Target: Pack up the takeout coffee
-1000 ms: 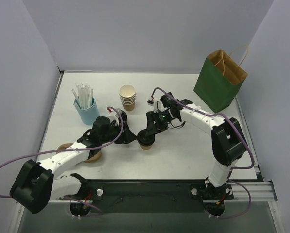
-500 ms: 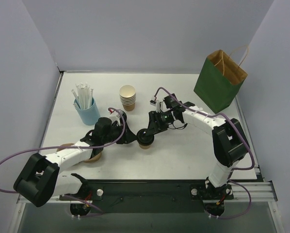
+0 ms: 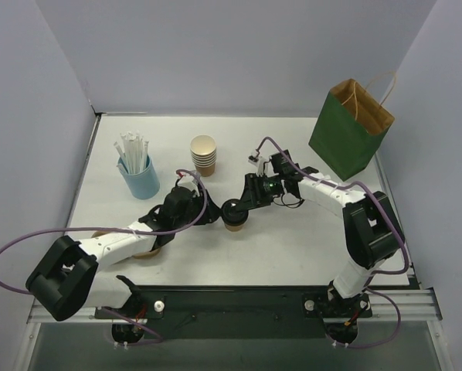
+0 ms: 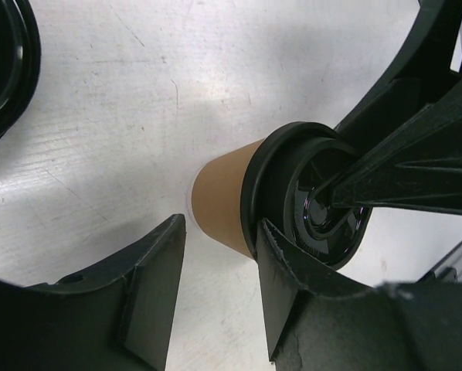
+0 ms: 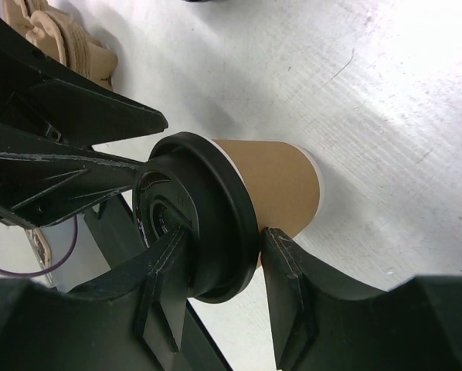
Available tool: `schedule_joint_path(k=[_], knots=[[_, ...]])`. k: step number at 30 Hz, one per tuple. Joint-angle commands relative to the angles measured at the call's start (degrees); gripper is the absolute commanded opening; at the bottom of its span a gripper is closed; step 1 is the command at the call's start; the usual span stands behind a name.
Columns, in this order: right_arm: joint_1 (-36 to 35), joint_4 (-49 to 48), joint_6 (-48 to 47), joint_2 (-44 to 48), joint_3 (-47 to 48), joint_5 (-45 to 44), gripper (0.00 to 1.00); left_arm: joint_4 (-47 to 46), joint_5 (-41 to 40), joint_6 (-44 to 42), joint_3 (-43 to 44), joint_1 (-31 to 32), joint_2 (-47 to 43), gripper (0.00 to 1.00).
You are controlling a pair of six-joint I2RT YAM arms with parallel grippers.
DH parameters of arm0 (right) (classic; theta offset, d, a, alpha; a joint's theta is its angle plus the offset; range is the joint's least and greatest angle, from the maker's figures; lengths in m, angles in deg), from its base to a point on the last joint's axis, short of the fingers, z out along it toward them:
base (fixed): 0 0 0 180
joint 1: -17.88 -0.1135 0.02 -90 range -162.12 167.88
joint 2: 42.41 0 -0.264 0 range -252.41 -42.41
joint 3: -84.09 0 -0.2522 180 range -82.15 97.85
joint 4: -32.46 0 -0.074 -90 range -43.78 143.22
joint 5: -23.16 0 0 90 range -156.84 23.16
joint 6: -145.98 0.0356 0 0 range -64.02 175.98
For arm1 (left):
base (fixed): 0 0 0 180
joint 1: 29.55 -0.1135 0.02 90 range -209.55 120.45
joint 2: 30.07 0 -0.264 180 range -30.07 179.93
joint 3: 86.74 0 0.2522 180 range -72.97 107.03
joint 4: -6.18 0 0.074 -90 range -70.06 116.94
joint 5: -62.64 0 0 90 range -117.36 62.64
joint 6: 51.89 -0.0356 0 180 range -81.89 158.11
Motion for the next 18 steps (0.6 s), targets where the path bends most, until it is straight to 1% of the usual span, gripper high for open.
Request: schedule_joint_path(k=[1,4,5,6,8,9,10,14,17,18], knots=[[-2.0,3.77,-3.58,-3.78,-5.16,-10.04,0.31,13.9,-10.61,0.93,-3.33,3.42,6.79,0.51],[-2.09,3.86,-1.48,-2.2,-5.34,-10.75,0.29,13.64,-8.86,0.76,-1.85,3.42,3.8,0.51],[-2.26,3.77,0.19,-0.89,-5.34,-10.84,0.28,13.55,-6.42,0.41,-1.15,3.42,2.66,0.52],[-2.35,3.68,1.16,-0.27,-5.25,-10.93,0.28,13.64,-5.26,-0.21,0.08,3.34,0.74,0.56],[-3.05,3.59,3.7,1.4,-4.99,-11.63,0.28,14.43,-2.72,-0.82,3.77,2.98,-0.86,0.6],[-3.23,3.59,4.5,1.84,-4.9,-11.89,0.28,15.21,-2.7,-1.09,5.0,2.81,-1.99,0.63],[-3.49,3.59,5.21,2.37,-4.81,-12.5,0.28,15.57,-1.31,-1.18,7.45,2.72,-2.53,0.64],[-4.72,3.15,8.81,2.99,-4.64,-13.21,0.28,15.93,-0.33,-1.53,10.46,2.02,-4.55,0.68],[-5.25,2.19,11.36,3.69,-4.9,-13.74,0.27,13.12,1.86,-1.01,9.85,1.75,-5.52,0.7],[-5.25,2.1,12.67,4.13,-4.99,-14.09,0.27,10.41,2.48,-0.92,9.5,1.75,-5.7,0.69]])
